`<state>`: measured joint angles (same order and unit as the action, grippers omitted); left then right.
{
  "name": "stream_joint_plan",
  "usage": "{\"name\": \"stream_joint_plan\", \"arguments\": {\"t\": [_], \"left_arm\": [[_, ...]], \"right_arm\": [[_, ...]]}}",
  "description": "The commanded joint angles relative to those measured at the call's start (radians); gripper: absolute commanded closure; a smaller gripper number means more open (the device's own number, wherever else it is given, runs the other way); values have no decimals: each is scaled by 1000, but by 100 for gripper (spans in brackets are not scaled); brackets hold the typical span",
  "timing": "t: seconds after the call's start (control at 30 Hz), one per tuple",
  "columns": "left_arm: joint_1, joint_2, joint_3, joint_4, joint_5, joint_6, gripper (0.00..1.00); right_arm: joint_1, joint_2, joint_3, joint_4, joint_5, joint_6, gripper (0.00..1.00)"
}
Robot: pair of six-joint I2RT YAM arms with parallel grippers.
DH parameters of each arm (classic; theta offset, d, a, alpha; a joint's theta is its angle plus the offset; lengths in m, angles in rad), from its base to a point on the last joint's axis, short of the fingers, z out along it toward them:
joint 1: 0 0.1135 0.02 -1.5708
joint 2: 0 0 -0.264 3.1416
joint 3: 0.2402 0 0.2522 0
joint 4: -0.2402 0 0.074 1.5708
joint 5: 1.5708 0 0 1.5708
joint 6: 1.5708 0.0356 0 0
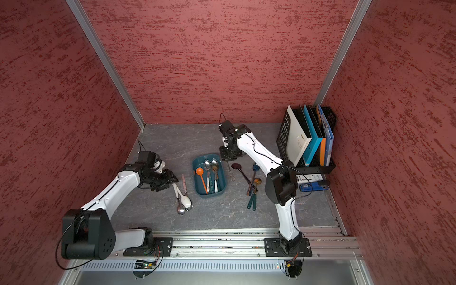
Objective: Put the spoon into the storage box
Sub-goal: Place the spoon in the storage box.
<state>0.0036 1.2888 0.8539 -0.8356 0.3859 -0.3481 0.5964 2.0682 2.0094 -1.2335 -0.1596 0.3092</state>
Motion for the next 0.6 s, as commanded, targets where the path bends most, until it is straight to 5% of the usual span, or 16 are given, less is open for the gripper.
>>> {"name": "stream_joint_plan", "arguments": {"t": [0.0, 0.57], "left_arm": [[22, -30, -20, 19, 17, -13, 40], [30, -48, -33, 21, 36, -6, 40]], "right_arm": [[44, 52, 39, -27, -42, 48, 92], [91, 226, 81, 34, -61, 81, 92]]}}
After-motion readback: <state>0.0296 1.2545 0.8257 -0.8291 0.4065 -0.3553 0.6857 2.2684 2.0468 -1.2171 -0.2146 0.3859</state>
